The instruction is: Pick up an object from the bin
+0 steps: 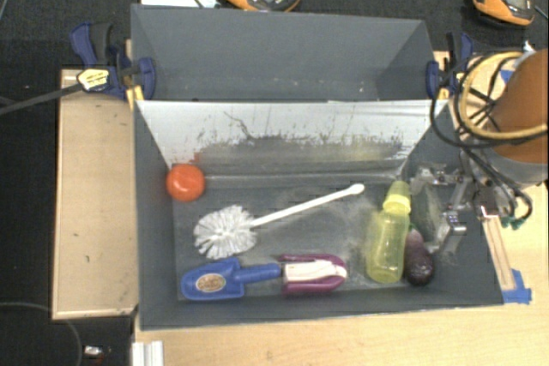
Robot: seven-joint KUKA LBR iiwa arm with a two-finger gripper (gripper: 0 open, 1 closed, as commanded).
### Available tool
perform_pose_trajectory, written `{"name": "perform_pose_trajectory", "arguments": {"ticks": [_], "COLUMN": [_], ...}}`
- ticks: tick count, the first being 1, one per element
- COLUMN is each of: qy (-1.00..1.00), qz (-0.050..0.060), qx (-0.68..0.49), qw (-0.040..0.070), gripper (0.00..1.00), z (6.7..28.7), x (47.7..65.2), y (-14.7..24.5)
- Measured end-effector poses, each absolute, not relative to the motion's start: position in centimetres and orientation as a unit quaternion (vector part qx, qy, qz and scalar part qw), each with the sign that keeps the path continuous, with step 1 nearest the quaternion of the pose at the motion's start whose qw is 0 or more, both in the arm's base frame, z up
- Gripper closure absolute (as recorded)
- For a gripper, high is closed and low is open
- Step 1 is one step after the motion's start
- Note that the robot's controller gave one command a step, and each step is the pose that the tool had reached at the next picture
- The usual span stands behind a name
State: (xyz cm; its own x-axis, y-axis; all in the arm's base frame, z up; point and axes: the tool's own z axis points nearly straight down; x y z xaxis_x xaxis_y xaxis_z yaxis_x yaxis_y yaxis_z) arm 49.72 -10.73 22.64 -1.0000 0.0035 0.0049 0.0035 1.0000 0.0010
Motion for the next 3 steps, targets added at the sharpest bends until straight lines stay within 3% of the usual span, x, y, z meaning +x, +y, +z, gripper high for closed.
{"name": "perform_pose_trajectory", "arguments": {"ticks": [1, 2, 3], "qy": [-1.000, -0.985, -0.931], "qz": [0.000, 0.001, 0.004], "qx": [0.002, 0.175, 0.364], "qw": [-0.002, -0.003, -0.007], "gripper": [0.00, 0.00, 0.00], "z": [23.0, 11.4, 16.3], "x": [49.9, 53.8, 54.7], "y": [-10.7, -11.7, -10.9]}}
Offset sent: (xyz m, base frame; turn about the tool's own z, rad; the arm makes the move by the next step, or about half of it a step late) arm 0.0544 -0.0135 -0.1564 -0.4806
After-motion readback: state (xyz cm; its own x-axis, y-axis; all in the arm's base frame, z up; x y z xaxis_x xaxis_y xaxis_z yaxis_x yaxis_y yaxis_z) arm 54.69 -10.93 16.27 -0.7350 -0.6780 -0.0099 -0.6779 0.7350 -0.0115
